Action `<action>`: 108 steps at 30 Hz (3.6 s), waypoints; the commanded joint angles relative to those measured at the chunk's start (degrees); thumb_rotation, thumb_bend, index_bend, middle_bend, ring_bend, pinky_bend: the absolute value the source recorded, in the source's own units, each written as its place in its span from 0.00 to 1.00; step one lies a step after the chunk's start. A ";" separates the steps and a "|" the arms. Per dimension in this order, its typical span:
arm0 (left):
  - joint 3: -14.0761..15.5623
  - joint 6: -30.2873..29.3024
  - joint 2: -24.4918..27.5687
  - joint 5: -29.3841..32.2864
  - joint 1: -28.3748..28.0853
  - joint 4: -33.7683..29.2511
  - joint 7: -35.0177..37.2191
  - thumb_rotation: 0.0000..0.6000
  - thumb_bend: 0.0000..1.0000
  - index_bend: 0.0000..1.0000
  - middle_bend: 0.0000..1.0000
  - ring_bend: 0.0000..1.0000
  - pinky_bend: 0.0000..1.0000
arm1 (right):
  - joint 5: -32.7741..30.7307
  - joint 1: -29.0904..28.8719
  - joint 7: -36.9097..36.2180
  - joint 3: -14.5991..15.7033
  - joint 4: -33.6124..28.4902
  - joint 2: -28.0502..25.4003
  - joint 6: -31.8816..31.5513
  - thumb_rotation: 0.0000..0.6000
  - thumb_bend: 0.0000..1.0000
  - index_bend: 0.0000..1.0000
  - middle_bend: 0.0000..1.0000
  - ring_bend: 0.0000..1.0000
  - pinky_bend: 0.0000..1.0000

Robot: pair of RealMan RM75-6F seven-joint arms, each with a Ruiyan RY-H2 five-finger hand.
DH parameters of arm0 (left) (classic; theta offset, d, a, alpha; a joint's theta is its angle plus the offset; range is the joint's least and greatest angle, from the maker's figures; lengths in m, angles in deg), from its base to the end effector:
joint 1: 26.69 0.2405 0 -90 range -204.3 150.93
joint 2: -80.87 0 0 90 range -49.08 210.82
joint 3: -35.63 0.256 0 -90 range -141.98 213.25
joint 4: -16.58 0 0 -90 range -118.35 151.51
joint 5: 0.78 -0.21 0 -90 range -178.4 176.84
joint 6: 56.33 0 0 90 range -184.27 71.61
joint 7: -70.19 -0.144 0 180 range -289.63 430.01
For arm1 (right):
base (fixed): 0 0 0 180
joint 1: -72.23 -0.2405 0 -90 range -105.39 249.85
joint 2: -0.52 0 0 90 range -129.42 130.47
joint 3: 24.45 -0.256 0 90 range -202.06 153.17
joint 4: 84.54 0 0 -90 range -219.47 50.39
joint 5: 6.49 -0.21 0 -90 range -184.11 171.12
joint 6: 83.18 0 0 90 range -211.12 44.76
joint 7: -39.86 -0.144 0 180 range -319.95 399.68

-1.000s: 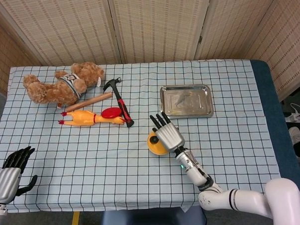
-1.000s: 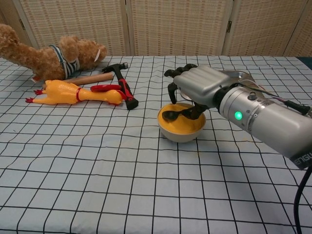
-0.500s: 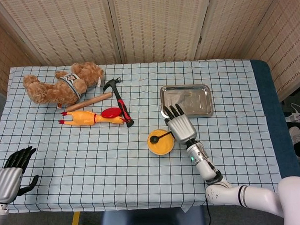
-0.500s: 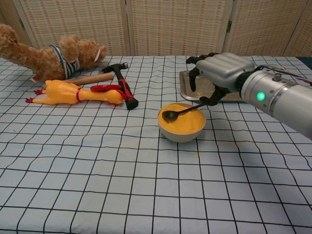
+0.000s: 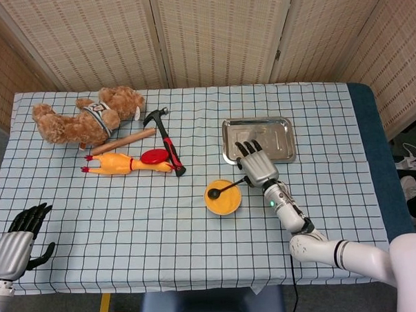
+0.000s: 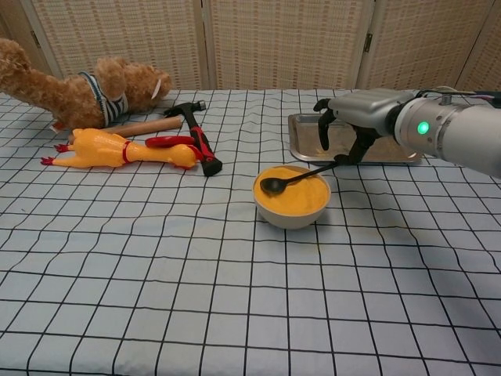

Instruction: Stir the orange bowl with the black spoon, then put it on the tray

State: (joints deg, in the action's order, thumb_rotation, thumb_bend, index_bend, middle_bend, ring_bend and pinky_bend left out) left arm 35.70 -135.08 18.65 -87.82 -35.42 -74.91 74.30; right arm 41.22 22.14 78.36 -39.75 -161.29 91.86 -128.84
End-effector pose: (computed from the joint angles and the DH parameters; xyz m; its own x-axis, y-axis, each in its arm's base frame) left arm -0.3133 0.1905 0.1494 0.3849 0.1350 0.9130 0.9228 -0.0753 -0.3779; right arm -0.1349 -0.3937 -0.0249 0.6325 -0.2665 0.7273 -0.7668 -0.3485 0.5391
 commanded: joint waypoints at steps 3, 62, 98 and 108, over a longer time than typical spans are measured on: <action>0.06 0.15 -0.07 -0.05 -0.09 0.52 0.50 1.00 0.41 0.00 0.00 0.00 0.08 | -2.53 -1.17 -0.92 0.86 -1.19 -1.86 1.95 1.00 0.32 0.46 0.00 0.00 0.00; 0.30 -0.20 -0.20 -0.59 -0.23 0.98 1.03 1.00 0.42 0.00 0.00 0.00 0.08 | -3.53 -5.54 -10.33 8.51 -4.04 -5.04 -0.10 1.00 0.61 0.67 0.02 0.00 0.00; 0.45 -0.91 -0.47 -1.35 -0.14 0.98 0.75 1.00 0.42 0.00 0.00 0.00 0.08 | -5.17 -5.76 -6.97 11.15 -11.53 -12.57 1.96 1.00 0.68 0.74 0.03 0.00 0.00; 0.49 -0.90 -0.54 -1.38 -0.15 1.07 0.69 1.00 0.42 0.00 0.00 0.00 0.08 | -0.29 -3.78 -8.14 9.79 -5.88 -6.98 -6.06 1.00 0.68 0.74 0.04 0.00 0.00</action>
State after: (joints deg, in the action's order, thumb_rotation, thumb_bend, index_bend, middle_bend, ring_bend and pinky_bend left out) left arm 36.20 -135.99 18.11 -89.21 -35.56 -73.85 74.99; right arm 40.06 18.02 70.05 -29.80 -168.65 83.48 -134.19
